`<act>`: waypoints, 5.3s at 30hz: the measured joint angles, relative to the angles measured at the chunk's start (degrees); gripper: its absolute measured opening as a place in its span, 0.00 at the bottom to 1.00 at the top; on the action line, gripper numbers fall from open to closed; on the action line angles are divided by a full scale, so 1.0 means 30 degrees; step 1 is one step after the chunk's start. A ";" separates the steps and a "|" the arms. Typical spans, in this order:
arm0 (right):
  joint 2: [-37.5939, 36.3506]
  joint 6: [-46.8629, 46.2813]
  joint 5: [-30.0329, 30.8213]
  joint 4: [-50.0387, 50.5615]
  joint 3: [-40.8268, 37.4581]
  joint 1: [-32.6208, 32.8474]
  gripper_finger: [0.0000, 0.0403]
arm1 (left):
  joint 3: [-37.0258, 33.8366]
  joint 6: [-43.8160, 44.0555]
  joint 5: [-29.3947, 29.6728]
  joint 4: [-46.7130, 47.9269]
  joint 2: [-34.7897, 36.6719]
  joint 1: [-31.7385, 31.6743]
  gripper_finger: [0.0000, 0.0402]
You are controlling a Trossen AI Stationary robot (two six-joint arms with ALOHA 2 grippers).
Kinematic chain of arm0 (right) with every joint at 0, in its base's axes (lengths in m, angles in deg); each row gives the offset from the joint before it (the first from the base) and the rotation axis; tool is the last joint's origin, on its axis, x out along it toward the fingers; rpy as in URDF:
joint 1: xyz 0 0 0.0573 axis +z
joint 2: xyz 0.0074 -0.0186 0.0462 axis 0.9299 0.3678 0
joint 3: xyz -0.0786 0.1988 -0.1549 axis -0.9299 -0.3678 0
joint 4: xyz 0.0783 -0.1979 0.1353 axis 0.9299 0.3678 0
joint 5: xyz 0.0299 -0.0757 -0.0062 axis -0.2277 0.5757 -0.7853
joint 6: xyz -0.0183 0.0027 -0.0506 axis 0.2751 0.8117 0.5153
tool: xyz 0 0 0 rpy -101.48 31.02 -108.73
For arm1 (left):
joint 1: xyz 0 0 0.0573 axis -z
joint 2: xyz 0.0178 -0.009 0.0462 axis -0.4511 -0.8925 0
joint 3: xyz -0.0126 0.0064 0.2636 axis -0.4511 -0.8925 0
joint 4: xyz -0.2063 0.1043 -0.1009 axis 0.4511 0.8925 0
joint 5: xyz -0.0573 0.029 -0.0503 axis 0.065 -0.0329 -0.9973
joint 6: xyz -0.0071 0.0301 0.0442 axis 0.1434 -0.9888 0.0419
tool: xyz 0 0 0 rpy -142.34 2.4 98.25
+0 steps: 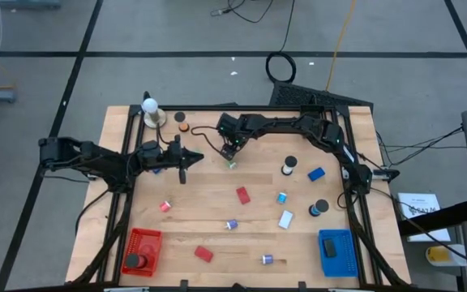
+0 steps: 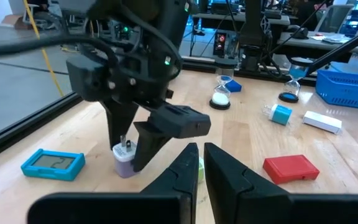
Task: Pick & Place Office items
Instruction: Put the violet charger adapter into the black bin, then put the green charger adapter into the black bin
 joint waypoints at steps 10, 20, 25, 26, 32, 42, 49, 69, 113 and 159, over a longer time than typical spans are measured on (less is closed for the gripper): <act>-0.0007 0.0018 0.0015 -0.0424 -0.0005 -0.0031 0.50 | 0.0000 0.0005 -0.0007 0.0029 0.0000 0.0000 0.08; -0.0879 -0.1027 0.0029 -0.0285 0.0000 -0.0364 0.33 | 0.0007 0.0077 -0.0007 0.0381 0.0000 0.0000 0.08; -0.2203 -0.1280 0.0036 0.0402 0.0005 -0.0552 0.36 | 0.0007 0.0086 -0.0007 0.0567 0.0000 0.0015 0.08; -0.2483 -0.1362 0.0044 0.0612 0.0016 -0.0548 0.37 | 0.0007 0.0080 -0.0007 0.0561 0.0000 0.0015 0.08; -0.3750 -0.1666 0.0317 0.2466 0.0016 -0.0522 0.35 | 0.0007 0.0116 -0.0007 0.0561 0.0000 0.0015 0.08; -0.7774 -0.2260 0.3109 0.9051 -0.1065 -0.1359 0.37 | 0.0007 0.0364 -0.0029 0.0721 0.0000 0.0124 0.08; -1.3168 -0.3869 0.3078 0.8126 -0.7285 -0.5128 0.35 | 0.0007 0.0308 -0.0024 0.0653 0.0000 0.0124 0.08; -1.1573 -0.0012 -0.0057 0.1409 -1.2464 -1.3945 0.36 | 0.0007 0.0245 0.0007 -0.0109 0.0000 0.0124 0.08; -0.9540 0.0328 0.0127 -0.1437 -1.3018 -1.4077 0.48 | 0.0015 0.0503 0.0000 -0.0026 0.0000 0.0124 0.08; -2.4876 0.0644 0.5683 -0.0921 -2.0141 0.0903 0.00 | 0.0029 -0.1464 0.1856 -0.1333 0.0001 0.4185 0.08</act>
